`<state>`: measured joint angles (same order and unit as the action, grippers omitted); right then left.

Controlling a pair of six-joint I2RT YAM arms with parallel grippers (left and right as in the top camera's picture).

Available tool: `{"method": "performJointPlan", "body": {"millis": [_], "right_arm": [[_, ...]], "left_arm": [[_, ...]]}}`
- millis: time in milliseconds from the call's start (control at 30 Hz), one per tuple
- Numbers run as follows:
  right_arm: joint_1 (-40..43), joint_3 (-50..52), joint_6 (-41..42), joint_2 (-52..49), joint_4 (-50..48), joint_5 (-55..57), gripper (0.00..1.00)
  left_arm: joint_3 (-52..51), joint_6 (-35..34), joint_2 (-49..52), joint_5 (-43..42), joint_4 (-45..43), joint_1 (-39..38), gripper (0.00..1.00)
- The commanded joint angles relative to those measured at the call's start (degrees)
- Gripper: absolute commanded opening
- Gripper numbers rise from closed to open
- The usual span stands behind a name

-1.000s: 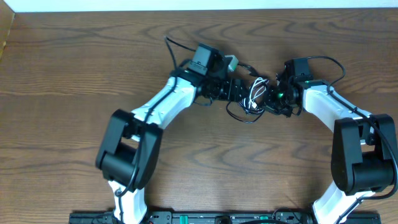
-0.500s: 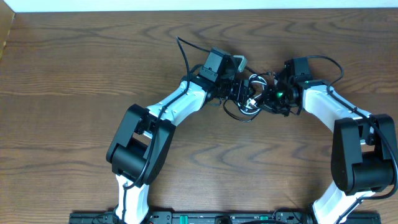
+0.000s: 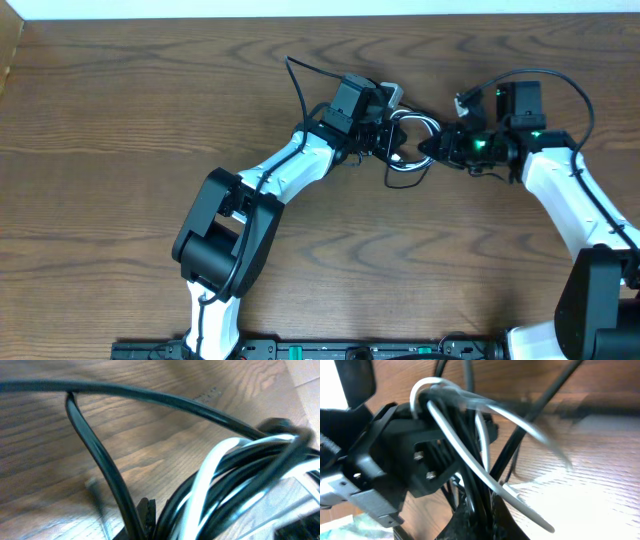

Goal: Untangle cables

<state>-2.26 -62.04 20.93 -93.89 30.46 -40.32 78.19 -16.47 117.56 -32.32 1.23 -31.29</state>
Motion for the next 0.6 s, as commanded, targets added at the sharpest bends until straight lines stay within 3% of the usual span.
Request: {"method": "performJointPlan", "body": {"millis": [0, 200, 567], "right_arm": [[3.5, 0.0, -1.3, 0.9, 2.4, 4.1, 0.01], [3.3, 0.0, 1.2, 0.9, 6.6, 23.3, 0.01], [3.3, 0.1, 3.0, 0.9, 5.0, 27.3, 0.03]], "left_arm": [[0.7, -3.6, -1.2, 0.8, 0.3, 4.2, 0.07], [0.9, -6.6, -15.3, 0.6, -0.7, 10.4, 0.07], [0.9, -6.6, -26.8, 0.2, -0.7, 11.5, 0.07]]}}
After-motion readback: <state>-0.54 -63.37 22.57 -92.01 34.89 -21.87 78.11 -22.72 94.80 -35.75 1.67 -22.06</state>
